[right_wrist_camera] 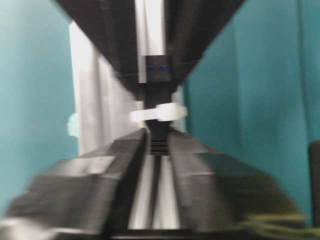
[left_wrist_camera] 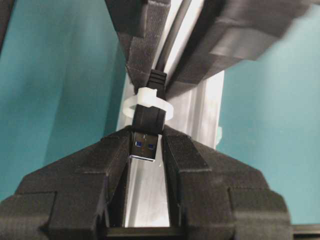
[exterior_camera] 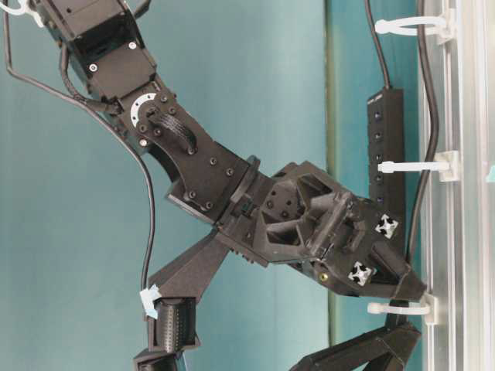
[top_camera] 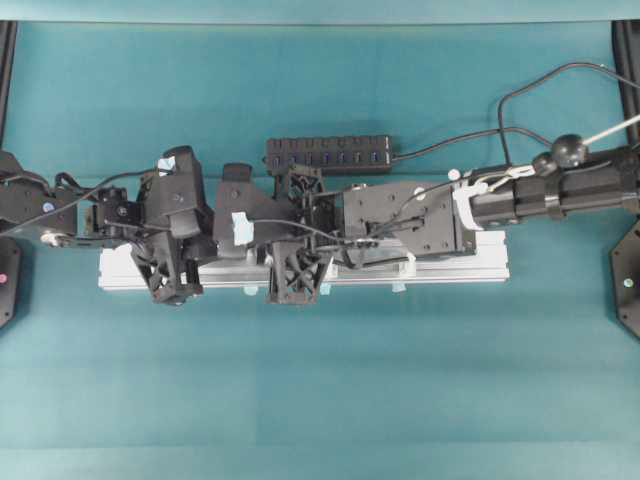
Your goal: Pass the USB cable through three rings with both arms.
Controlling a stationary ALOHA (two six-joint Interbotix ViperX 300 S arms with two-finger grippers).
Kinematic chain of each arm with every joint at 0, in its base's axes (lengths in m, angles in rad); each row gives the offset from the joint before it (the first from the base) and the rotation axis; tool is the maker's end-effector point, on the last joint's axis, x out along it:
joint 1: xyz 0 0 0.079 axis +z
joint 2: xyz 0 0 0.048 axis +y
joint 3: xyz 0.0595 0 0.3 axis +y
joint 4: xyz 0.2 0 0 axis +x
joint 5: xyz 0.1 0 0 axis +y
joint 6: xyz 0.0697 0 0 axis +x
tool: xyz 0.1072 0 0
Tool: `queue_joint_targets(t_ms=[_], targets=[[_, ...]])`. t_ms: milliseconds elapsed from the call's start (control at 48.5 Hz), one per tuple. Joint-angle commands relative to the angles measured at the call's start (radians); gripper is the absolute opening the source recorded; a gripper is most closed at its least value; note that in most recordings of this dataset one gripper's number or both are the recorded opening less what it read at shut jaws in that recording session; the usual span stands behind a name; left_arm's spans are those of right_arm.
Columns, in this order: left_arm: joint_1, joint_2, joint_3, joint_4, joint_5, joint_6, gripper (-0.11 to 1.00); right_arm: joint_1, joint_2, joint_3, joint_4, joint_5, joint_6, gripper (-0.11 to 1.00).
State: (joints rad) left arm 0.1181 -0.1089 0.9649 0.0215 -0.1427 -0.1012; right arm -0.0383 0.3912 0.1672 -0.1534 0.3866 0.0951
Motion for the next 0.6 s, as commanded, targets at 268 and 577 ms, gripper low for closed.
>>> queue_joint_targets(t_ms=[268, 577], targets=[[-0.009, -0.012, -0.017, 0.0, 0.029, -0.003, 0.22, 0.011, -0.051, 0.02, 0.003, 0.008, 0.009, 0.7], [-0.015, -0.041, -0.003, 0.002, 0.074, -0.003, 0.22, 0.0, -0.078, 0.037, 0.003, 0.018, 0.008, 0.83]])
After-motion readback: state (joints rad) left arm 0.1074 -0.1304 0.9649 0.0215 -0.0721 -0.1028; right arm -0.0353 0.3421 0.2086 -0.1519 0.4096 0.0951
